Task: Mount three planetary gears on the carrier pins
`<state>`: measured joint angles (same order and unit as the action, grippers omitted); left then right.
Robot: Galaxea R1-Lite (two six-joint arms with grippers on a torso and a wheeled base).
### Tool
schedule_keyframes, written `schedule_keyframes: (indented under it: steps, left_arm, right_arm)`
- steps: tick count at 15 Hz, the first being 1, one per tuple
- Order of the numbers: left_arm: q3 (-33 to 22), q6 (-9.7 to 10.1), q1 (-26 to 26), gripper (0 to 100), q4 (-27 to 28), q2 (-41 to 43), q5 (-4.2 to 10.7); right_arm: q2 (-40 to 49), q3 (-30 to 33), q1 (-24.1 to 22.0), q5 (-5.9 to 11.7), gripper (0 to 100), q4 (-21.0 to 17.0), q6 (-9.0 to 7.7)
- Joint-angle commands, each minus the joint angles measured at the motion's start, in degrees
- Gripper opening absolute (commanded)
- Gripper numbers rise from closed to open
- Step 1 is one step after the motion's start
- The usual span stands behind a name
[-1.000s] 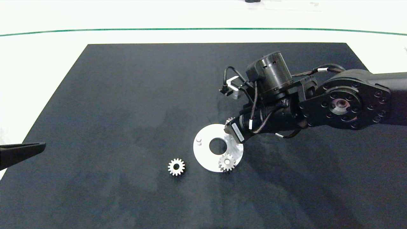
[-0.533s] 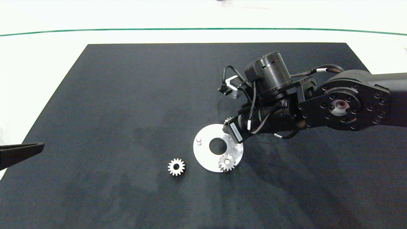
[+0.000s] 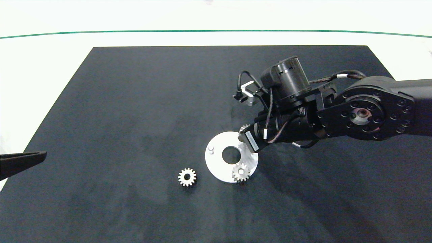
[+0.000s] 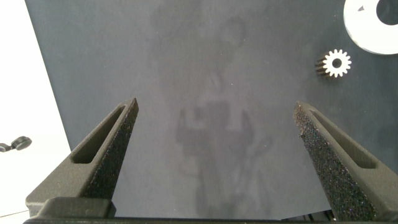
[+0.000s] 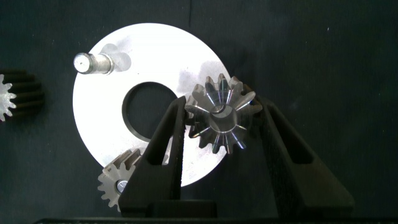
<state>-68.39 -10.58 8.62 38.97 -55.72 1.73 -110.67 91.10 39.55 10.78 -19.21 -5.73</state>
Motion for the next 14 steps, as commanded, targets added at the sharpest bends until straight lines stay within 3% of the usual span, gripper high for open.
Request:
schedule_keyframes:
  steps: [1,8,14]
  left_arm:
    - [0.0,-0.05,0.0,100,0.2,0.0,0.03]
    - [0.0,-0.05,0.0,100,0.2,0.0,0.03]
    - [0.0,-0.05,0.0,100,0.2,0.0,0.03]
  right_arm:
    - [-0.1,-0.1,0.1,0.12,22,-0.3,-0.07]
    - [-1.2,0.2,0.4,0.12,22,2.2,0.02]
    - [-1.1,-0.3,0.4,0.12,22,2.1,0.10]
